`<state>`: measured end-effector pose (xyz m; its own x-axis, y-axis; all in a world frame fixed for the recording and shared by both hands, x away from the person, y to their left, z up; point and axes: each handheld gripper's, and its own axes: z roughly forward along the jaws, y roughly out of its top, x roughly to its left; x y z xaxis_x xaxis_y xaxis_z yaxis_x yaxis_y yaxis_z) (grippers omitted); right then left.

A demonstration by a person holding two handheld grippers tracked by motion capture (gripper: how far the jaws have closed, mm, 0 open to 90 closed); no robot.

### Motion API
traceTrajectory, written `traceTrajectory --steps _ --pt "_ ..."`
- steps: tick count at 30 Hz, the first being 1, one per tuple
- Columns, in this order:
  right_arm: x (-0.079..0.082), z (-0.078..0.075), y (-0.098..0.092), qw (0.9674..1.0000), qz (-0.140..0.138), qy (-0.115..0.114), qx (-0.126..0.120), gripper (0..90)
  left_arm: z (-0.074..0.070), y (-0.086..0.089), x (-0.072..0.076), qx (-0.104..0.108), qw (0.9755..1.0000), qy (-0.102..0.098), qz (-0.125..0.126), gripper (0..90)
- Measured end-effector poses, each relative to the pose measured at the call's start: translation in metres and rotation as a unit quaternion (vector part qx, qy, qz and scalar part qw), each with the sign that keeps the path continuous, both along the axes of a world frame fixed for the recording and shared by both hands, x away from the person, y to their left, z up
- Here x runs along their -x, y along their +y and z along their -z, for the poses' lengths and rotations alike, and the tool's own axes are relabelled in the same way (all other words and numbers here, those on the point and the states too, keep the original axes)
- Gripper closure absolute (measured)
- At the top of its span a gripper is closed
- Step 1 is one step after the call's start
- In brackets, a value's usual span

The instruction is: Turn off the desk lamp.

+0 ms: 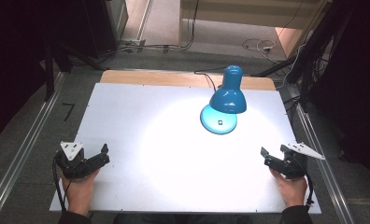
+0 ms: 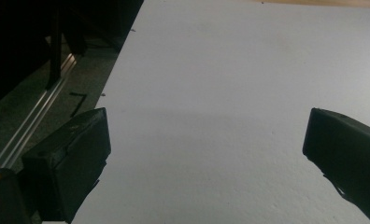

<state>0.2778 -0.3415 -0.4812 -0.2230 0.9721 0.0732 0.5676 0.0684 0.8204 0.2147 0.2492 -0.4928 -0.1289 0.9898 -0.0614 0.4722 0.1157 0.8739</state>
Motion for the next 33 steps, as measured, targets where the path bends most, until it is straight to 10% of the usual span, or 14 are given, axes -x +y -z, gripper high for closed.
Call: traceTrajectory --steps 33 --pt "-0.012 0.0 0.018 0.9996 -0.026 -0.007 -0.007 17.4 0.002 -0.002 -0.009 -0.002 1.0 0.005 -0.006 1.7"
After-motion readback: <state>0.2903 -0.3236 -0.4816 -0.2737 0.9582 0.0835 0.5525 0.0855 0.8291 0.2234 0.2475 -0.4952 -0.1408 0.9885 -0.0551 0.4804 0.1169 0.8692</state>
